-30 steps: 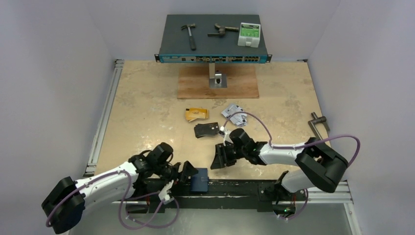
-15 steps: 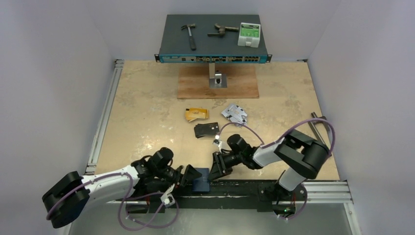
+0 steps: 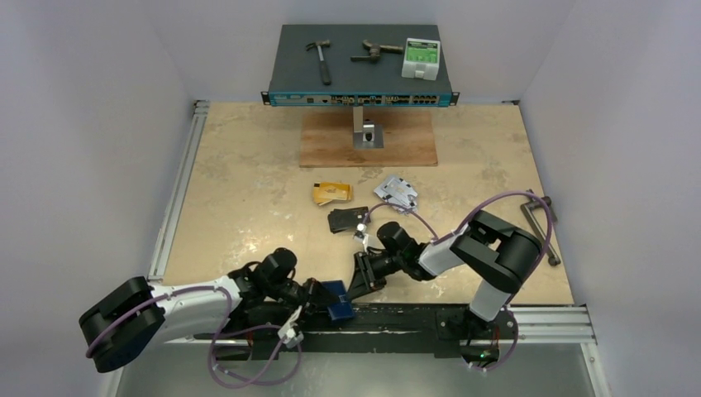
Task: Put the credit cards into the card holder
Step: Pick up the card holder from the corner of the board.
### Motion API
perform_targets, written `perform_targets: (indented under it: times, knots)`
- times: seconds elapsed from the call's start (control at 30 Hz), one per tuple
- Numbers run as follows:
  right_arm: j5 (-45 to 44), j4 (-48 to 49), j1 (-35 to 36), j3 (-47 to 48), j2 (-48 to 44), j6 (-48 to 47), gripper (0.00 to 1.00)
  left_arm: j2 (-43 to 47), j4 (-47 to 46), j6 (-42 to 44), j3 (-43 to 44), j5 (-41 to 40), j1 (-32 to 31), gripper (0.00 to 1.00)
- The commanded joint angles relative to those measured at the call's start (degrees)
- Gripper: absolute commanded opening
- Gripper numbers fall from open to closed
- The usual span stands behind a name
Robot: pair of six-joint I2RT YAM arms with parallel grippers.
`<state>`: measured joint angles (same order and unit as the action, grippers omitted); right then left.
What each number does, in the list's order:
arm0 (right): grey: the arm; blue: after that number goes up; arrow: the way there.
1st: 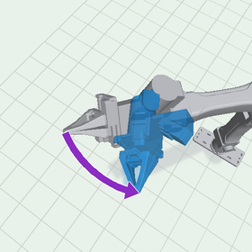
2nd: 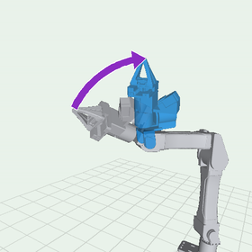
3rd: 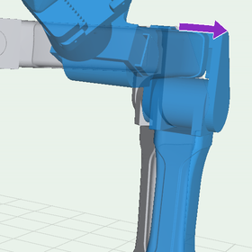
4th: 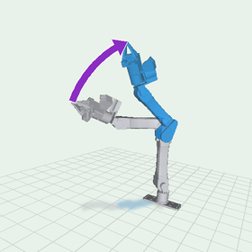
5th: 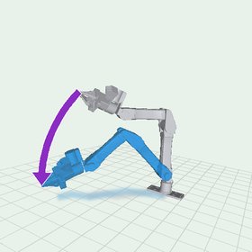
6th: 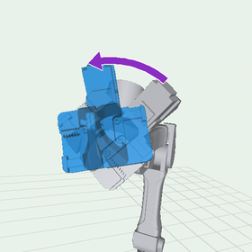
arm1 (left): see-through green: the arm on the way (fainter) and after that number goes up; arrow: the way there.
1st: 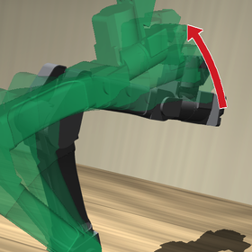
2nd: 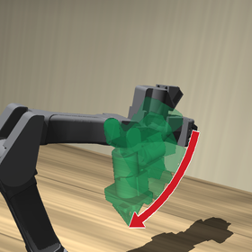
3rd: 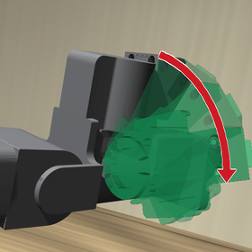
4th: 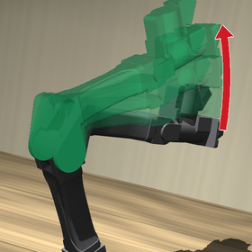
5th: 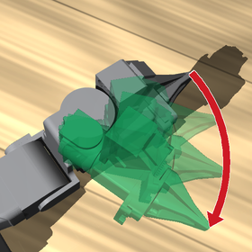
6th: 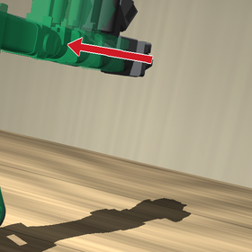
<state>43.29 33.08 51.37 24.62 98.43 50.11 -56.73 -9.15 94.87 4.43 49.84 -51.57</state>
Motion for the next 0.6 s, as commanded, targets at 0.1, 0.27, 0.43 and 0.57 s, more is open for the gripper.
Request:
perform_targets:
  times: [0.1,0.27,0.43,0.57]
  knots:
    - [-4.6,-10.2,-5.1,0.9,-8.5,-7.0,0.44,3.3,-10.5,-26.4,5.8,-13.4,-0.3,0.0]
    - [-12.6,-30.4,-14.7,8.6,-25.2,-17.5,0.52,3.1,3.0,-59.4,28.3,-32.4,1.6,0.0]
    - [-21.9,-40.1,-19.7,20.0,-34.7,-25.8,0.58,1.6,22.6,-86.4,48.2,-29.2,9.6,0.0]
    - [-22.0,-38.9,-23.0,24.1,-38.4,-27.1,0.59,4.0,28.8,-96.0,54.4,-28.0,10.4,0.0]
